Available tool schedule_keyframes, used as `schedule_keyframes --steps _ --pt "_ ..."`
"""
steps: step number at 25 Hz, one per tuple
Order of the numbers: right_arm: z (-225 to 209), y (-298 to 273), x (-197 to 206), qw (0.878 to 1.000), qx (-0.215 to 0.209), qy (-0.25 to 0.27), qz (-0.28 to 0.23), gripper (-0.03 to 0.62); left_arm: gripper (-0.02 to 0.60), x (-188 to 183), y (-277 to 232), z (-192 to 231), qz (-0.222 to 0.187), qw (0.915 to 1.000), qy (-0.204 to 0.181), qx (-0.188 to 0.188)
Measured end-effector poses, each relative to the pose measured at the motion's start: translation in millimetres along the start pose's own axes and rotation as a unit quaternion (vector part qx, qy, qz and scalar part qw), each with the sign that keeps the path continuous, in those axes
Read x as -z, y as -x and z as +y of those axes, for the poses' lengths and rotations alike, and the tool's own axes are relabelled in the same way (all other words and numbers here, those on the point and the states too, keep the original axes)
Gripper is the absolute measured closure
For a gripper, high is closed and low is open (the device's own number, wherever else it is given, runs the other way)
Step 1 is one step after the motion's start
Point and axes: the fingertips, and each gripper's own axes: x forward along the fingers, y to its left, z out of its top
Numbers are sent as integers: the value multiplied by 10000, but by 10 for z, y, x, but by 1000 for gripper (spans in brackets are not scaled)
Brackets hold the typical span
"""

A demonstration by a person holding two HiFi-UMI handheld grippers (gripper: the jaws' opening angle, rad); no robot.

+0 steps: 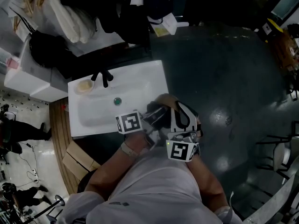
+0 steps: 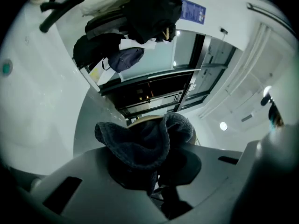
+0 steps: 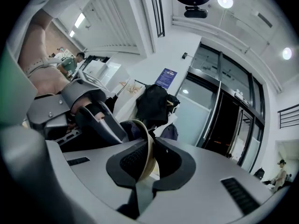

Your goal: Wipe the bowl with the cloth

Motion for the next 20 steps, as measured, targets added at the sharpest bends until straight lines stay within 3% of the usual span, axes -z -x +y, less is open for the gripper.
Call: schedule_keyframes --steps 3,6,11,17,20 --pt "-30 -16 18 9998 31 -174 25 562 517 -62 17 24 -94 9976 -558 -402" --pt "-112 -56 117 9986 108 -463 221 562 517 -105 37 14 -146 9955 -758 -545" --pt "-176 -72 187 9988 167 -287 365 563 517 -143 57 -62 -254 9973 -585 -367" --pt "-134 -60 84 9998 178 28 125 563 517 -187 20 -176 -430 9990 65 48" --pt "-41 -60 -26 9997 77 210 -63 562 517 -200 7 -131 -437 9990 6 -4"
